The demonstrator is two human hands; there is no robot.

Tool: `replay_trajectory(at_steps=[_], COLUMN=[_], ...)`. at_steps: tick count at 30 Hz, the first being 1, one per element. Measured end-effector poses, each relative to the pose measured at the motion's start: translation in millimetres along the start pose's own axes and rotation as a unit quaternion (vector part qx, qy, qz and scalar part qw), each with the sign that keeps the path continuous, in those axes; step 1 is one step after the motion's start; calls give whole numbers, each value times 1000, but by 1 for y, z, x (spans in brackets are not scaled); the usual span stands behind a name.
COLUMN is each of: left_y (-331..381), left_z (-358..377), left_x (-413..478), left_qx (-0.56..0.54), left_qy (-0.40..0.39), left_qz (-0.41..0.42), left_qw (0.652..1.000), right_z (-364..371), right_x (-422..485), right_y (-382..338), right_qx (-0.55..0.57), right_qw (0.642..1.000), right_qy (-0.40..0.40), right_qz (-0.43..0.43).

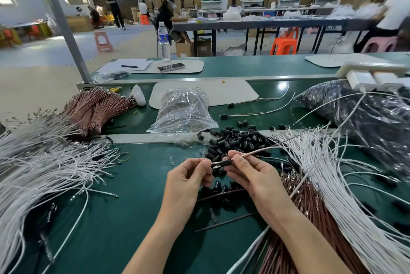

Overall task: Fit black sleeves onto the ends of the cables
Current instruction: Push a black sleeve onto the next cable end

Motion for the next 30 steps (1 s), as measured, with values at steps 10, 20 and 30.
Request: replay_trajectory(at_steps=[10,20,30], left_y=[1,2,0], left_z=[4,4,2], left_x=[-2,-2,-1], left_qx=[22,5,43], left_qy=[-21,-18,-38], left_qz=[-11,-44,-35], left_qw=[999,999,998], right_z=[3,-2,0], right_x=[-2,-1,-4], right_y=[-1,-2,-4], right_qx=[-16,-25,-62], right_qw=[1000,1000,998], right_qy=[-20,4,5], right_qz=[1,-14,-22])
Point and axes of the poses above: each hand's wrist, its own x-axis towards the middle knuckle, its own z-axis out of the palm, y = z × x, the point moved 6 cm from there along x, towards the middle knuckle, and after that the axes turned 13 degrees about -x, right-handed, at the moved point
